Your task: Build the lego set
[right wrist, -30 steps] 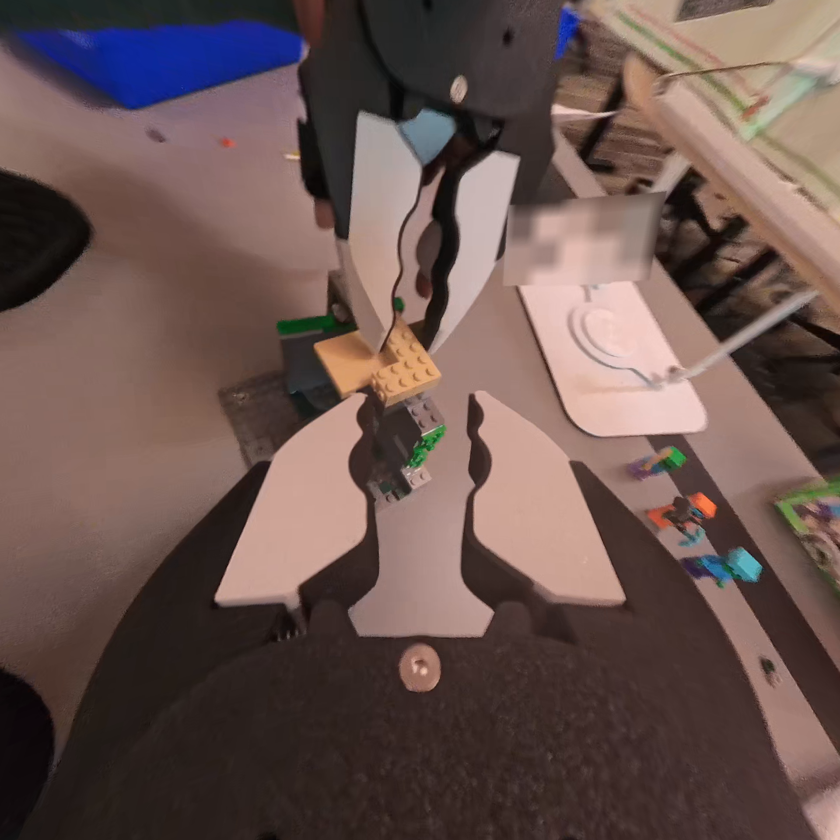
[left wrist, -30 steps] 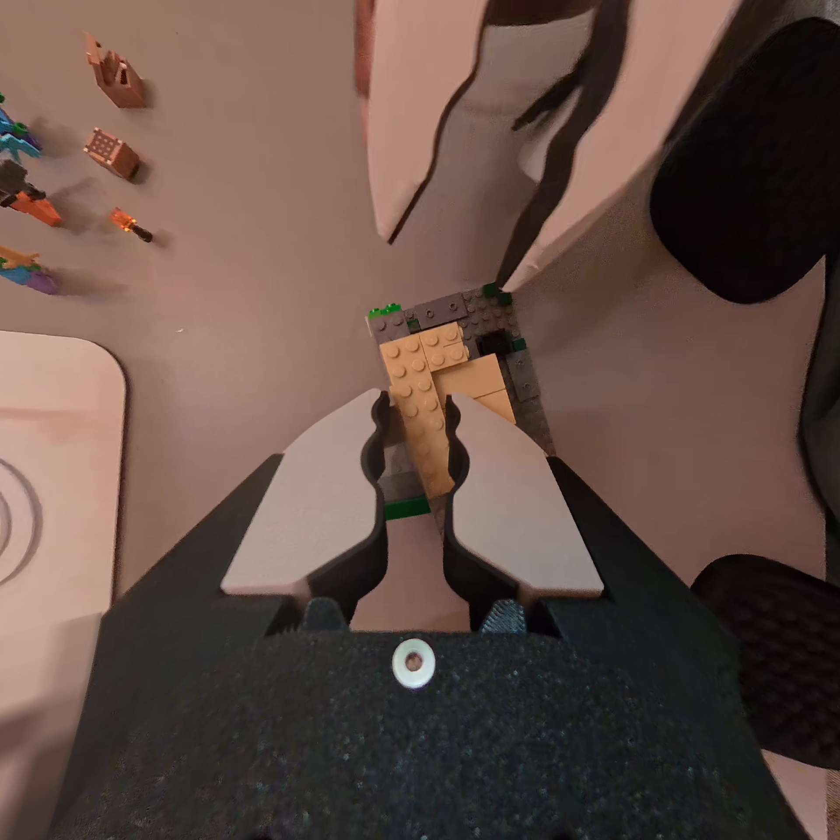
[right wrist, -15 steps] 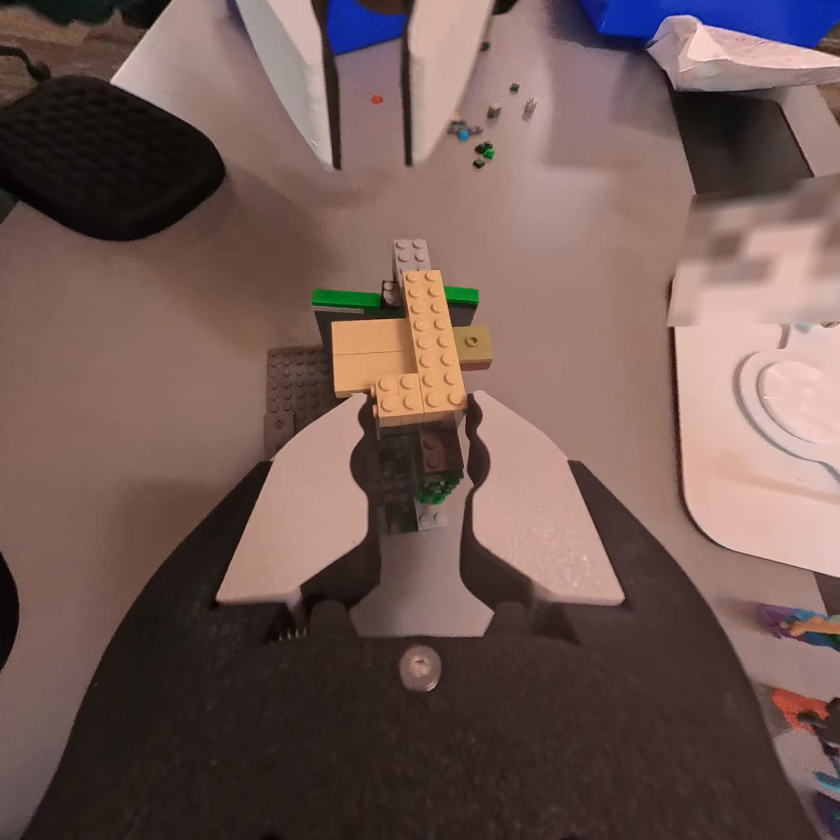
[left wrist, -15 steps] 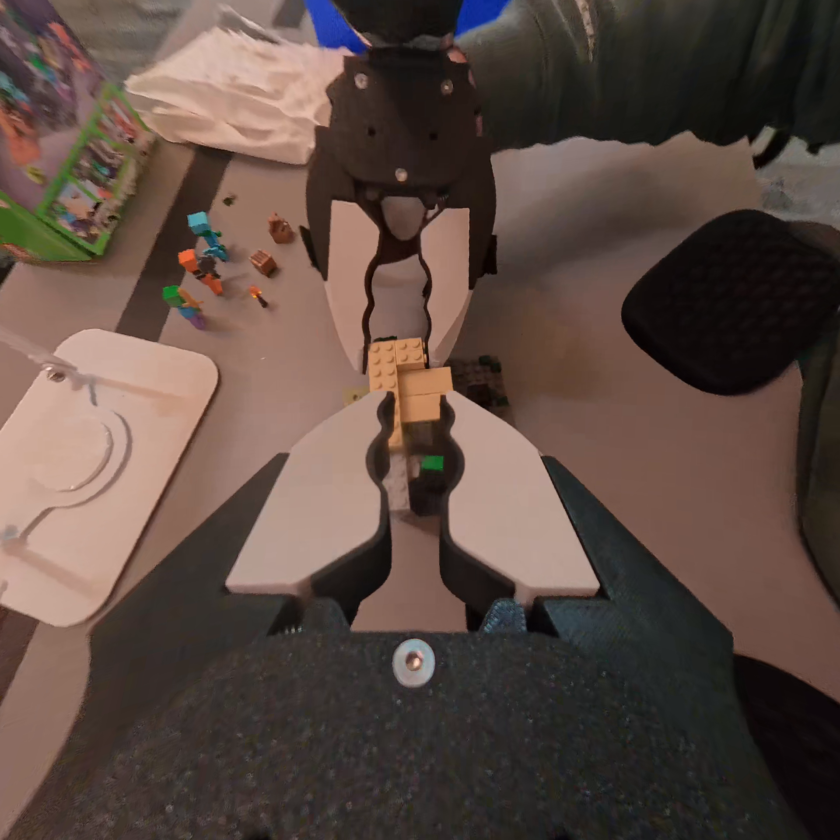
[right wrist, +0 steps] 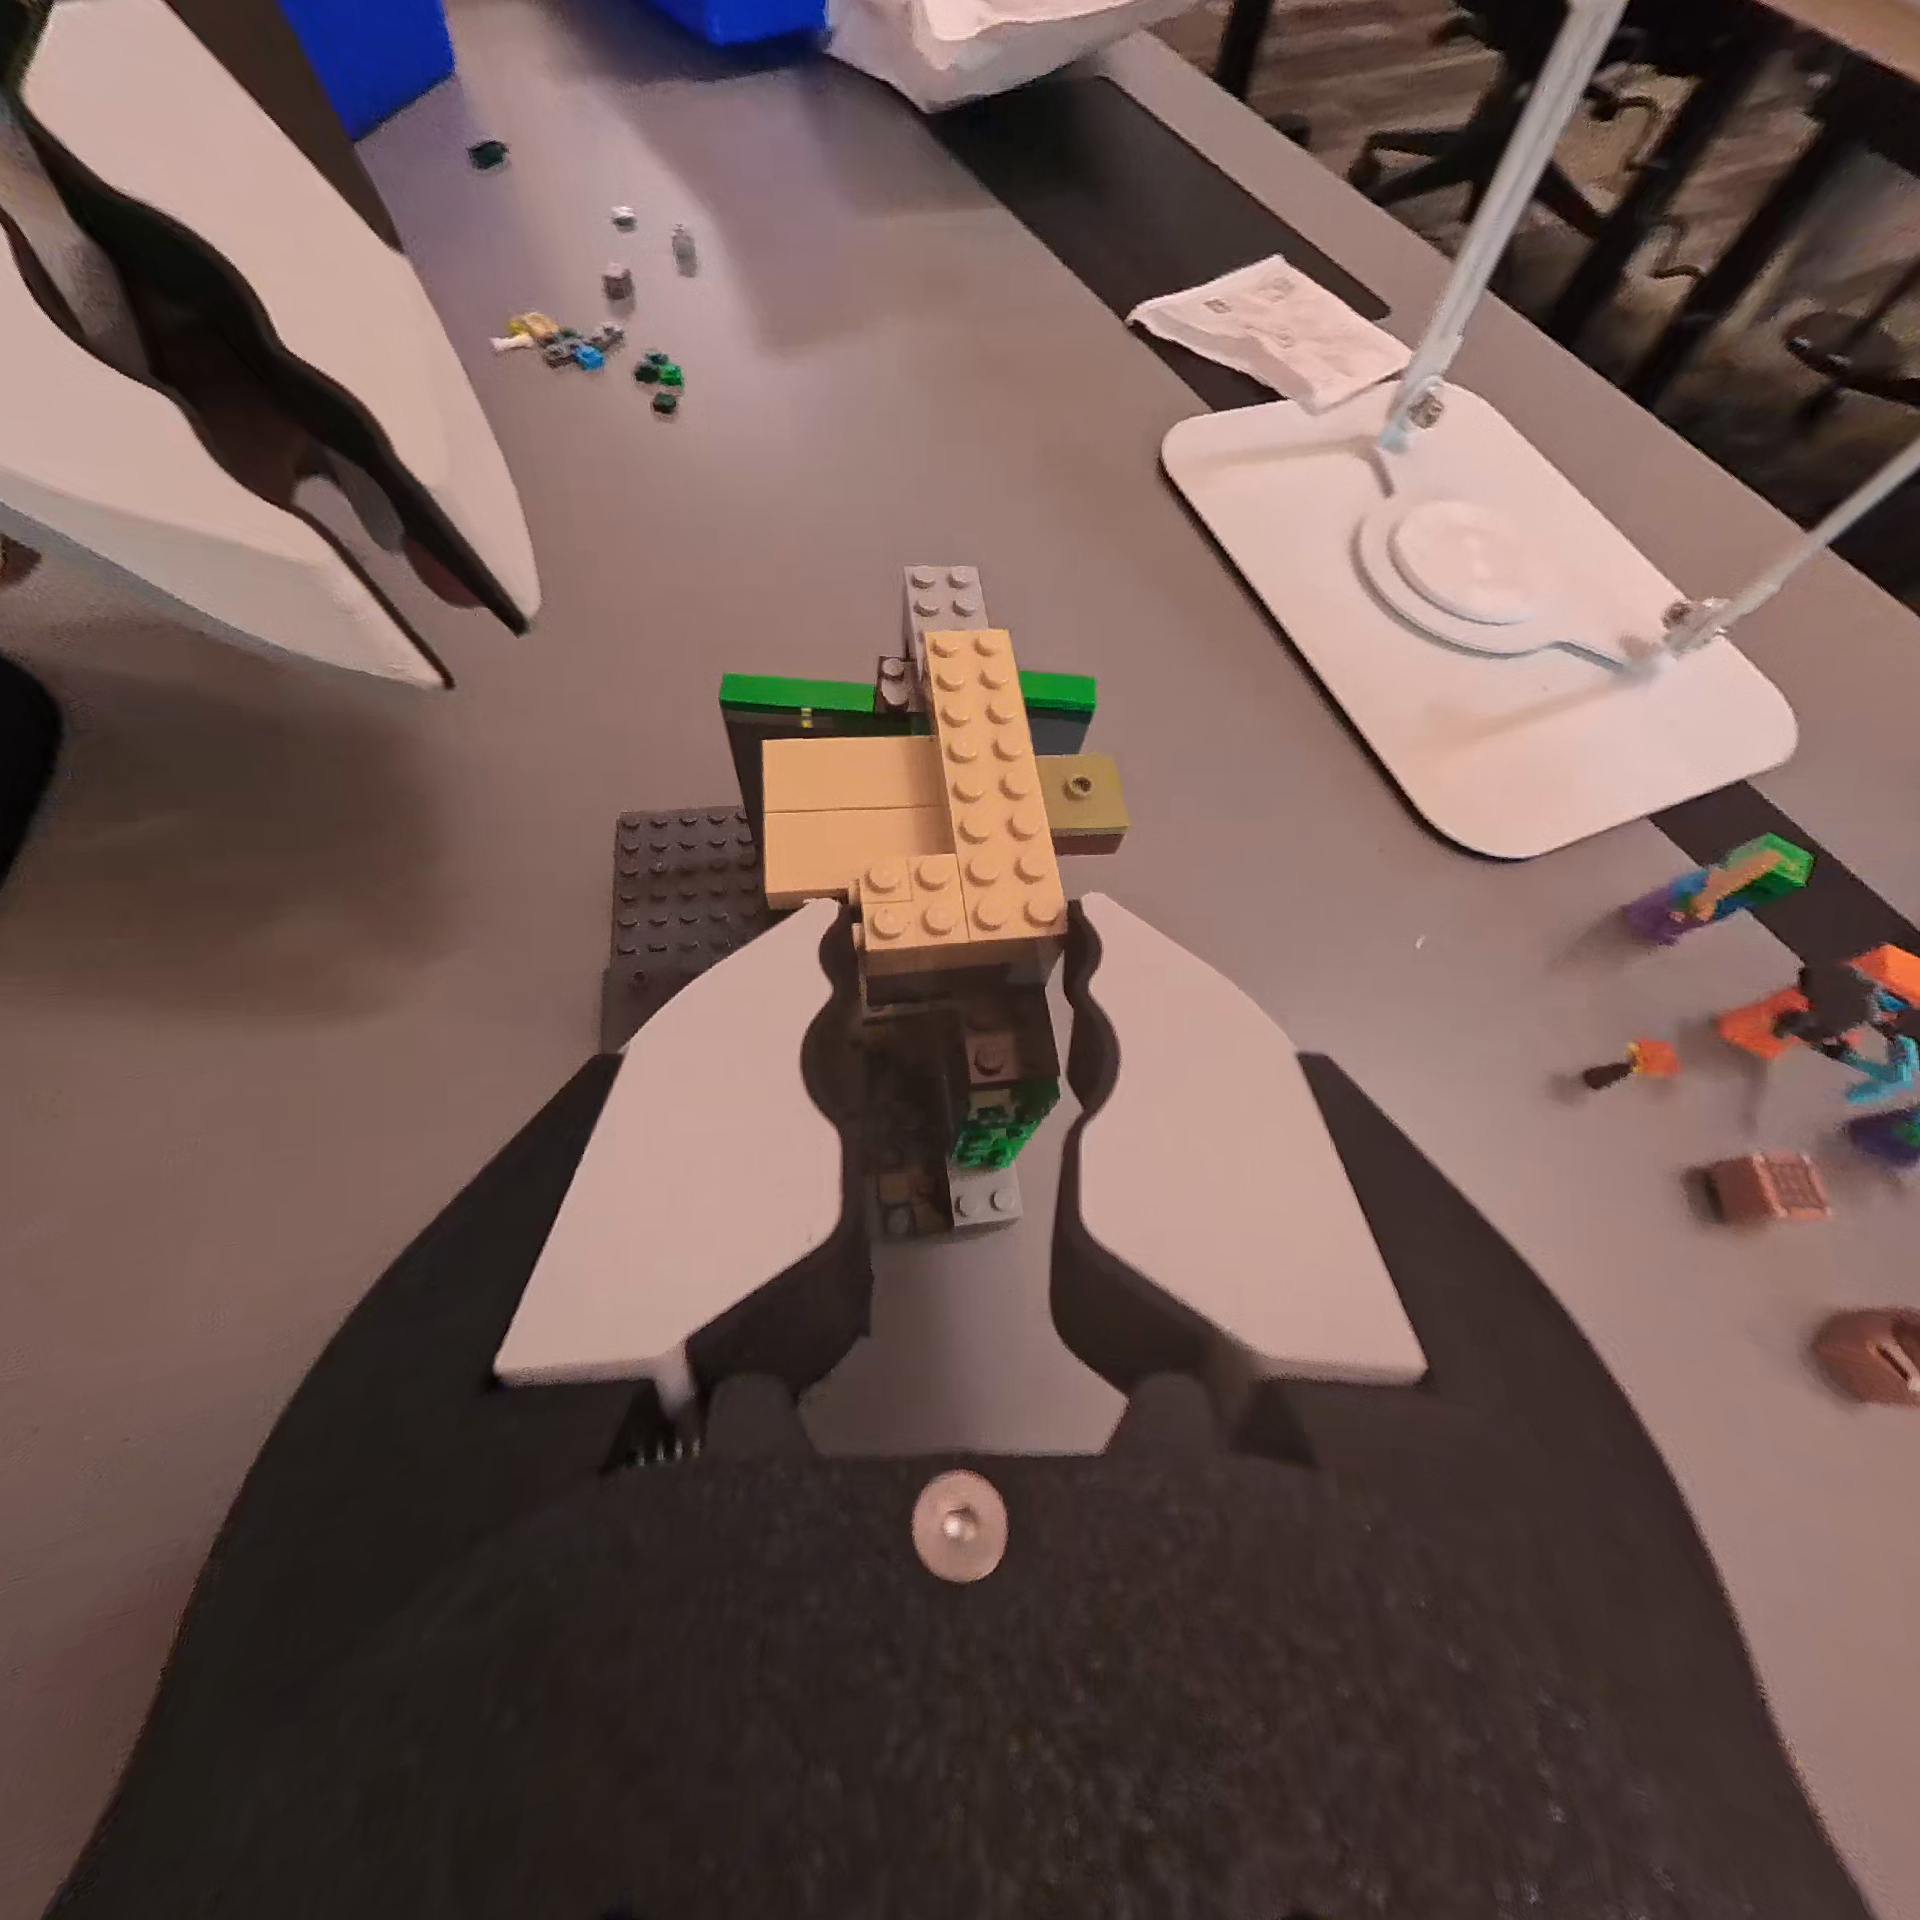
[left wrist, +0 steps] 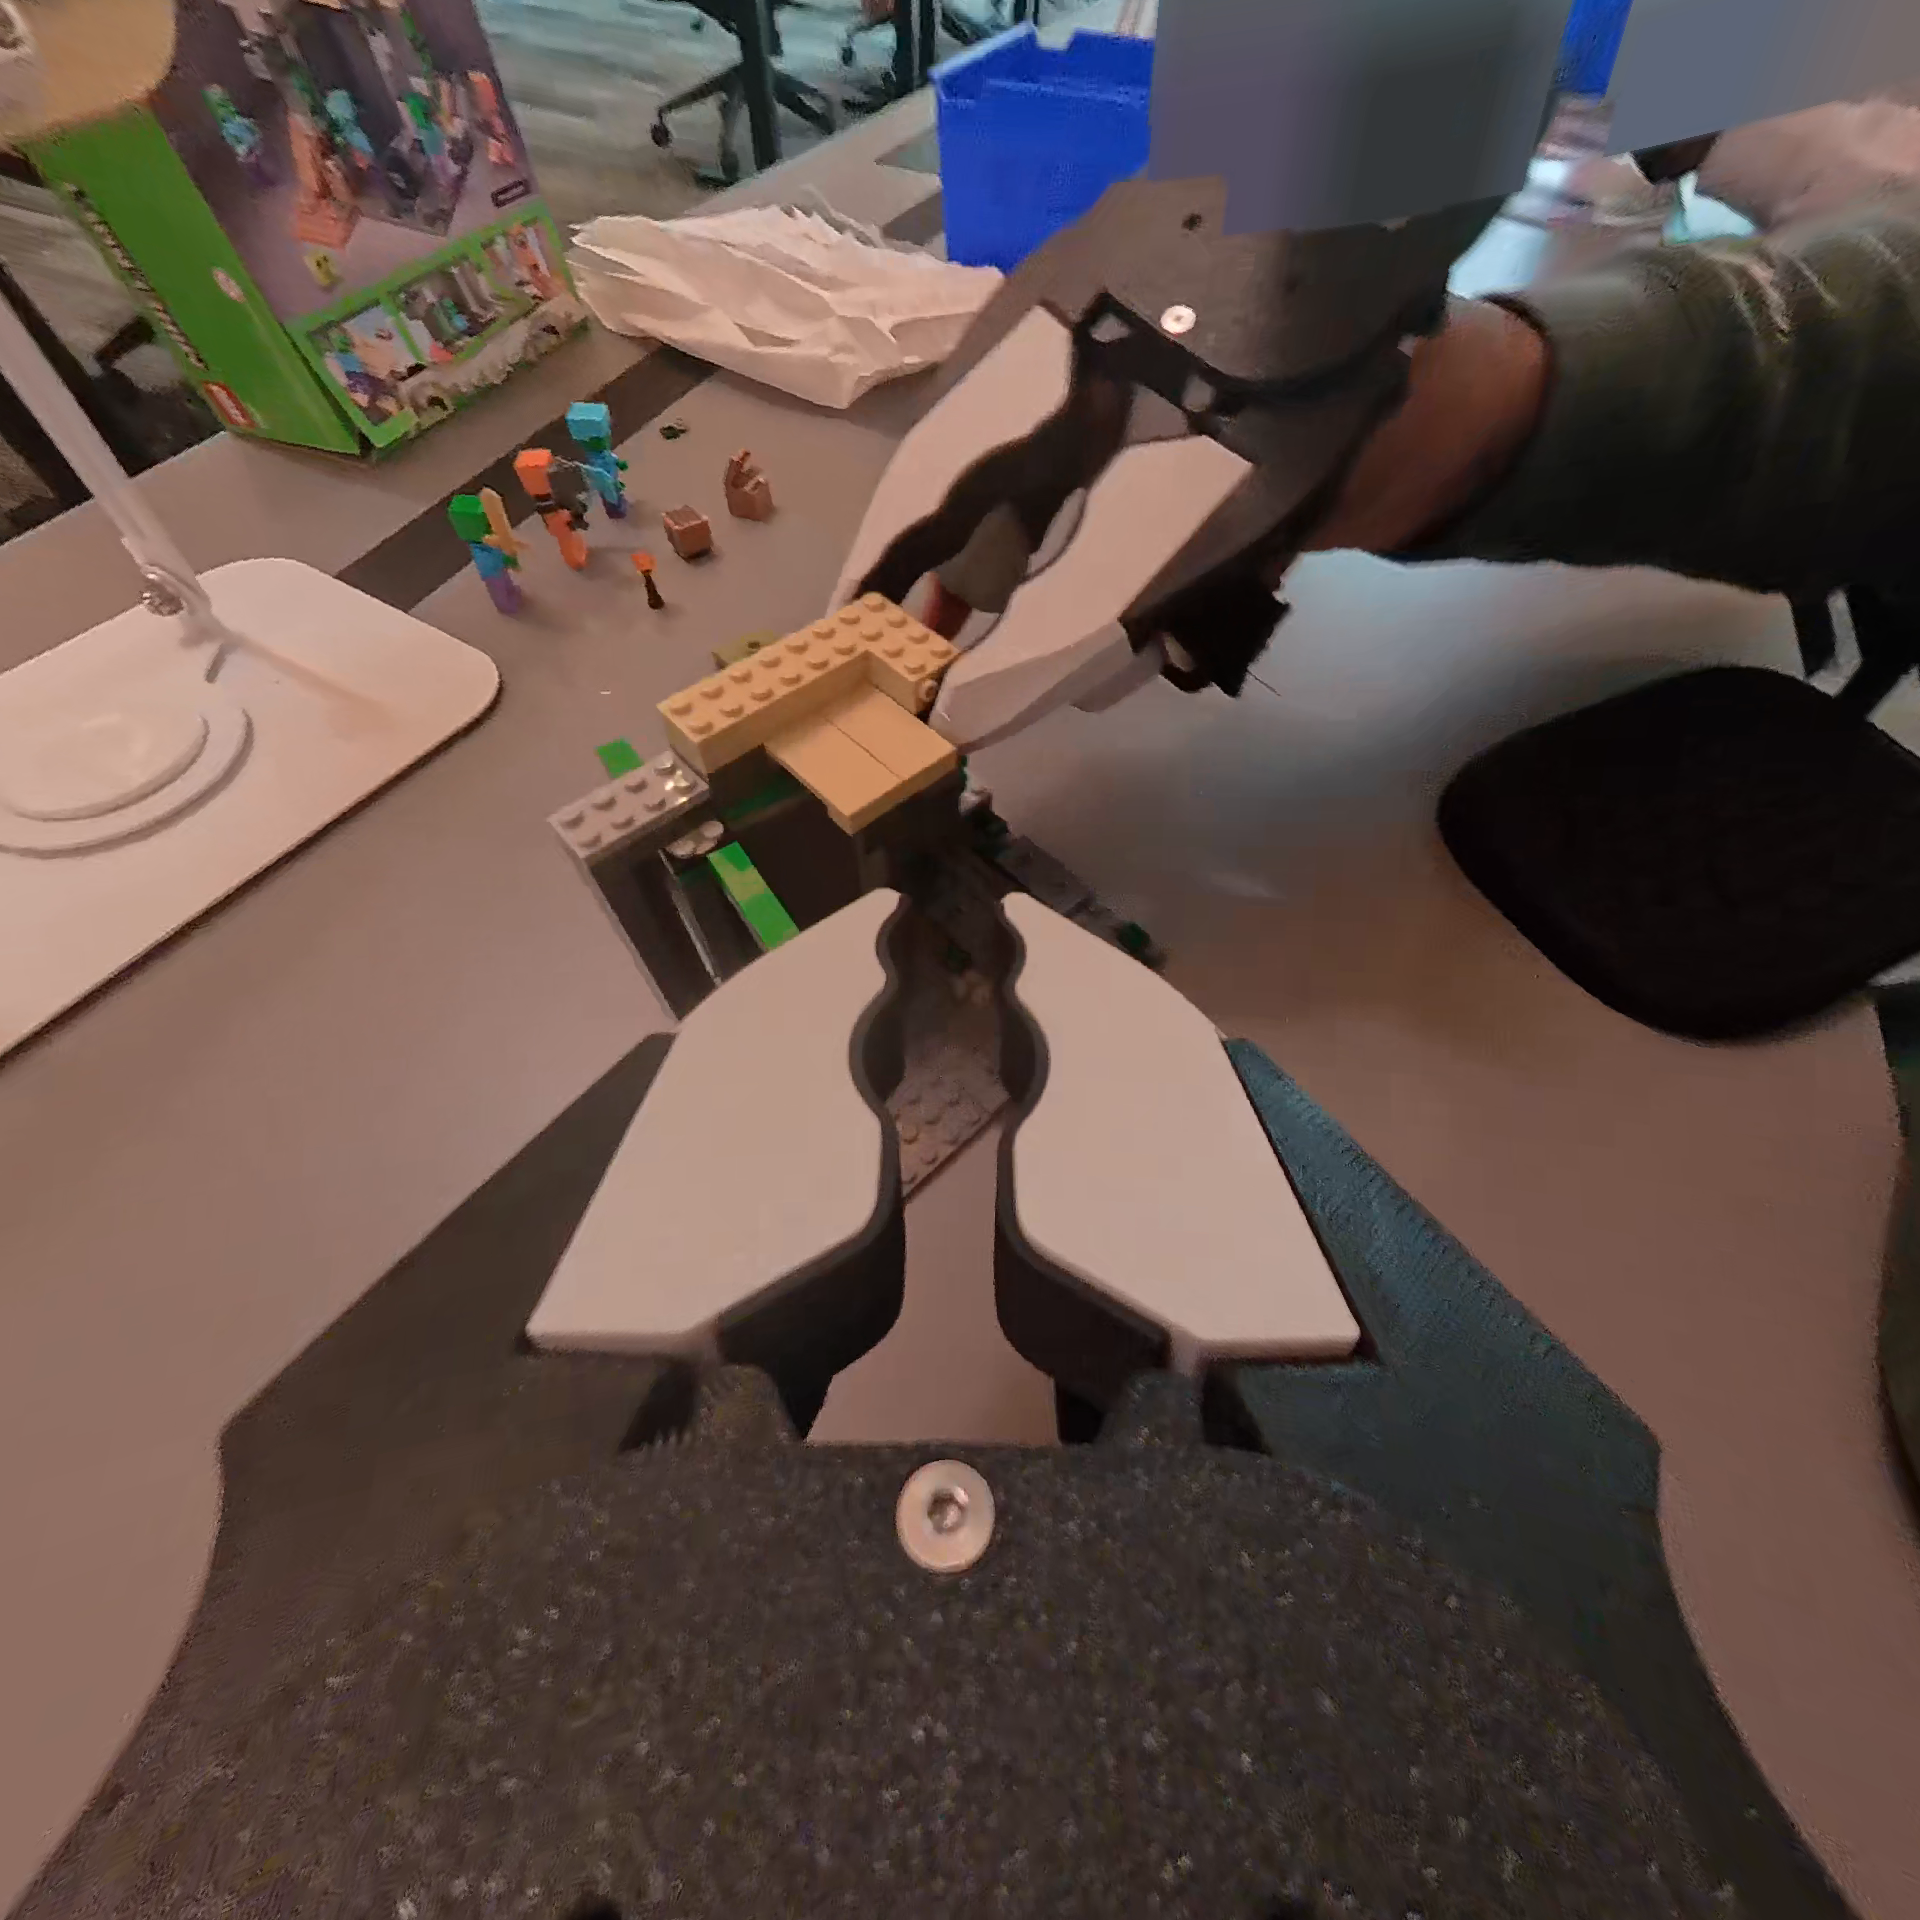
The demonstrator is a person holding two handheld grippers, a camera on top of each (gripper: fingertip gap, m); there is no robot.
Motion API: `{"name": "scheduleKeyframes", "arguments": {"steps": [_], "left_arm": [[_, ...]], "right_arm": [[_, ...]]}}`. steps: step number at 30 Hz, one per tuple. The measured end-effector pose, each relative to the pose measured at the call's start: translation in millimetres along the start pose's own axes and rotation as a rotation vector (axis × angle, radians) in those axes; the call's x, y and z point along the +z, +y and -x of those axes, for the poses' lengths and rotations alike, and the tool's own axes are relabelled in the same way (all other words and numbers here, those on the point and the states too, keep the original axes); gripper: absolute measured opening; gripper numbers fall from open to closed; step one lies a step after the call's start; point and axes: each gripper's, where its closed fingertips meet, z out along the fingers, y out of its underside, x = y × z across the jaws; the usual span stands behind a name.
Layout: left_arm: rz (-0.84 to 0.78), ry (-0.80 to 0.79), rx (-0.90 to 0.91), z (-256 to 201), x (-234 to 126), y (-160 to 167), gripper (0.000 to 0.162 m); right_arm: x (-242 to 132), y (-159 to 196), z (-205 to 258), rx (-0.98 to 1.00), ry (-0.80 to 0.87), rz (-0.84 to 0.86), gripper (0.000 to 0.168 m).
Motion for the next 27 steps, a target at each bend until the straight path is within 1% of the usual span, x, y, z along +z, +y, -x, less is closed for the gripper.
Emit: {"name": "scheduleKeyframes", "arguments": {"steps": [2, 3, 4, 6, 8, 10, 15, 21, 24, 27], "left_arm": [[-0.034, -0.046, -0.004, 7, 3, 1, 0.013], [-0.049, -0.072, -0.005, 11, 4, 3, 0.013], [-0.066, -0.092, -0.014, 15, 5, 4, 0.013], [-0.098, -0.111, -0.029, 19, 6, 6, 0.013], [-0.116, -0.132, -0.022, 22, 5, 8, 0.012], [-0.13, -0.149, -0.013, 23, 4, 10, 0.011], [-0.154, -0.166, 0.015, 22, 0, 14, 0.009], [-0.184, -0.167, 0.011, 23, -2, 14, 0.008], [-0.166, -0.174, 0.039, 22, 0, 18, 0.008], [-0.152, -0.183, 0.063, 22, 2, 20, 0.008]], "right_arm": [[-2, -2, 5, 0.016, 0.001, -0.014, 0.04], [-3, -5, 7, 0.028, -0.006, -0.031, 0.045], [-5, -8, 9, 0.032, -0.014, -0.043, 0.046], [-8, -11, 7, 0.034, -0.005, -0.054, 0.048], [-8, -14, 5, 0.045, 0.0, -0.059, 0.045], [-7, -14, 5, 0.049, -0.002, -0.053, 0.035], [-7, -14, 3, 0.058, 0.056, -0.063, 0.033], [-8, -13, 2, 0.091, 0.197, -0.077, 0.033], [-7, -14, 3, 0.127, 0.249, -0.087, 0.033], [-7, -15, 5, 0.178, 0.256, -0.111, 0.033]]}}
